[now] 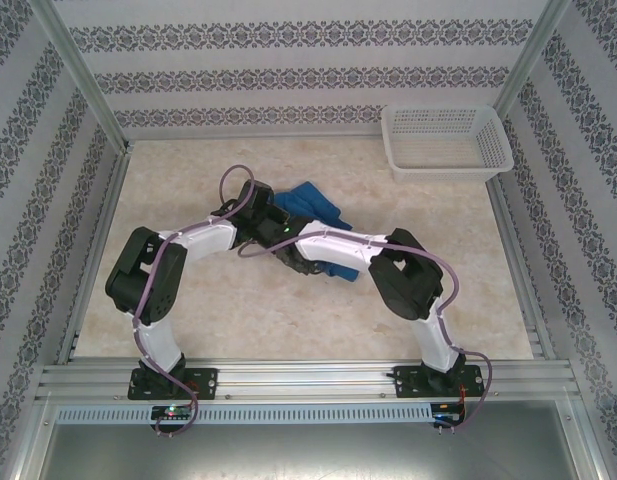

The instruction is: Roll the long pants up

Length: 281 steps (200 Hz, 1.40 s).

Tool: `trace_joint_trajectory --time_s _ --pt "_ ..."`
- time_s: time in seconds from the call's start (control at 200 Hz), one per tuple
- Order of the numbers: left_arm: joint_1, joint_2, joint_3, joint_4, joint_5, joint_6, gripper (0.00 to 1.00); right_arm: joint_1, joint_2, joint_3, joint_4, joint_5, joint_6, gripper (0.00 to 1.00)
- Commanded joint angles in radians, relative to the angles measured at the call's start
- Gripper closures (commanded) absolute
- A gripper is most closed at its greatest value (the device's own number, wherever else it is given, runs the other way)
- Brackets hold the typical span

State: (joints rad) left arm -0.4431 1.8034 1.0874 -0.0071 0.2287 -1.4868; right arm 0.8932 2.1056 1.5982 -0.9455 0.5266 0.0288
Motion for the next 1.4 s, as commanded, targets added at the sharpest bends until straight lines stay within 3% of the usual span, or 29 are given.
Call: trace_joint_trajectory --time_s 0.0,0.085,0.145,0.22,0.265,0.44,0.679,0.829,1.019,1.399 --pt "-0.114 -0.116 -0.025 -0.034 0.096 -0.054 1.0 -0.147 0.136 0.007 0.116 -0.25 0.004 1.0" --pt "-0.111 -0.125 -0.028 -0.012 0.092 -0.048 0.99 -0.187 0.129 -0.001 0.094 -0.366 0.032 1.0" --pt "-0.106 -0.132 -0.022 0.007 0.078 -0.032 0.7 -0.215 0.095 -0.033 0.113 -0.47 0.051 1.0" --pt "-0.077 -0.145 -0.013 0.016 0.046 -0.002 0.16 -0.261 0.039 -0.093 0.156 -0.621 0.1 1.0" --pt "-0.047 -0.152 0.009 -0.011 0.029 0.025 0.01 -0.289 0.001 -0.134 0.188 -0.706 0.137 1.0" --pt "0.095 -0.157 0.159 -0.175 0.036 0.132 0.0 -0.406 -0.102 -0.271 0.367 -1.083 0.315 1.0" --pt "0.155 -0.201 0.15 -0.224 0.053 0.16 0.0 -0.475 -0.087 -0.337 0.682 -1.32 0.568 1.0" --pt "0.156 -0.195 0.085 -0.213 0.066 0.159 0.0 -0.485 -0.075 -0.375 0.946 -1.373 0.769 1.0" --pt "0.155 -0.188 0.01 -0.16 0.08 0.126 0.0 -0.496 -0.1 -0.402 1.18 -1.339 0.939 1.0" --pt "0.188 -0.233 0.069 -0.315 0.088 0.197 0.0 -0.519 -0.069 -0.324 1.614 -1.239 1.226 1.0"
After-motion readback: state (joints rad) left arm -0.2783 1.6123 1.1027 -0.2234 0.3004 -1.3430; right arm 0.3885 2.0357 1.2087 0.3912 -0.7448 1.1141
